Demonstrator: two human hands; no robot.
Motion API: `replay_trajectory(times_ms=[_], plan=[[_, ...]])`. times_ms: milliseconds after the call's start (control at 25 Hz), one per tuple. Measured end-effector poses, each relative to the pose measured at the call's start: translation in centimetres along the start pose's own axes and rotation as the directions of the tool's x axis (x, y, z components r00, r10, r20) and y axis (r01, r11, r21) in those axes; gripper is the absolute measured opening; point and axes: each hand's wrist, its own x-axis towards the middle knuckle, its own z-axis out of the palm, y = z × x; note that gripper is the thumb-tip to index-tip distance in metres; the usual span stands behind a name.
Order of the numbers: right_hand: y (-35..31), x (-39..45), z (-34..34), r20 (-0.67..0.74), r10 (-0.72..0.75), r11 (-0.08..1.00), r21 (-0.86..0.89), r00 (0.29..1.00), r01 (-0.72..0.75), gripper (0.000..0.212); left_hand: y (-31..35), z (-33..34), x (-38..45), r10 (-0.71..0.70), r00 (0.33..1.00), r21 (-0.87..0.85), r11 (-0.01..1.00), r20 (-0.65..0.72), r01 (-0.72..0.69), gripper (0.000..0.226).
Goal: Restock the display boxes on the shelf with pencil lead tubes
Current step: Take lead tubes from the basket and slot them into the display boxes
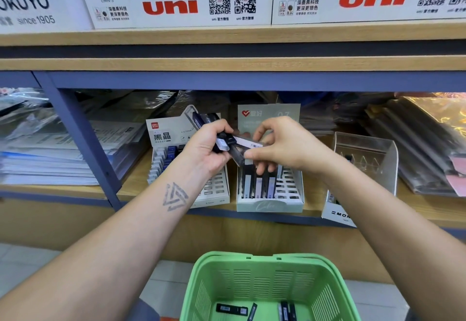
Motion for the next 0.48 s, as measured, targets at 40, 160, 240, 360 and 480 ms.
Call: replay_trajectory(times_ms=[40,160,240,360,480], plan=[[0.4,0.1,-0.6,-0.024,0.037,0.996,0.085,0.999,-0.034,0.026,0.0,0.0,-0.2,-0.006,1.000,0.014,1.000,0.003,0.006,0.025],[1.6,0.4,-2.4,-0.129,0.179,0.934,0.335,0.975,-0.127,0.023,0.1,0.3,-0.8,0.001,1.000,0.026,1.000,0.005,-0.001,0.022],[2.3,0.6,-3.1,-0.080,0.254,0.845,0.504,0.964,-0.181,0.019,0.1,0.6,-0.8,0.022,0.999,0.028,0.999,-0.040,-0.020,0.018],[3.7,0.7,-3.5,0.069,0.290,0.676,0.691,0.955,-0.255,0.020,0.0,1.0,-1.0,-0.008,0.999,0.120,0.993,-0.053,0.014,0.012],[5.2,0.8,-3.8,0.018,0.308,0.612,0.761,0.951,-0.213,0.016,-0.3,1.2,-1.0,-0.024,1.000,0.229,0.973,-0.011,0.026,0.011]])
